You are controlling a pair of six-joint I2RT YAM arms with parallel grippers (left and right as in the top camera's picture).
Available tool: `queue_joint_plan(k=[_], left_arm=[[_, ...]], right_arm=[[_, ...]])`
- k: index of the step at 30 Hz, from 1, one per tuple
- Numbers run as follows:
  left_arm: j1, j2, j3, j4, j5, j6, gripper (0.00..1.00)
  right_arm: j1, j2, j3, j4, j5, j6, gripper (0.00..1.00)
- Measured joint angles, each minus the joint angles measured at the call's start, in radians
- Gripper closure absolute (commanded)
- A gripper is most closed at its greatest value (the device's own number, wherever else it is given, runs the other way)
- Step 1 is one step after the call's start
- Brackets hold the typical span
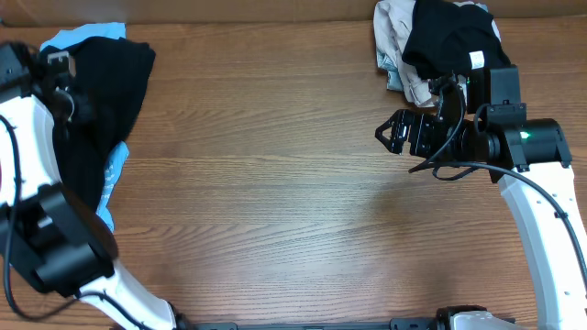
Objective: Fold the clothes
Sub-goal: 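Reach the left gripper to the black t-shirt on the left pile, then grasp the black t-shirt with the left gripper and drag it off the blue cloth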
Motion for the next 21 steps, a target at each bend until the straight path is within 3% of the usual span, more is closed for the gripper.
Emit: queue_joint_plan(k=[6,12,17,21], left_arm=[[-0.147,-0.137,0.011,-0.126,0.142,-0.054,0.96],[-0.375,-0.142,0.015,-0.223,0.211,-0.072,0.96],[-0.556,-0.14,0.015,-0.196,0.227,-0.079,0.96],[-0.687,-0.125,0.015,-0.126,0.237,-0.096,0.95]], right_arm=[[0.0,0.0,0.0,-0.002,0.0,0.0,0.0],[0.0,0.0,0.0,-0.014,0.0,0.0,0.02],[-0.014,0.0,0.0,-0.05,0.004,0.0,0.04],[-0.11,-0.001,0.0,-0.084,0.004,0.001,0.04]])
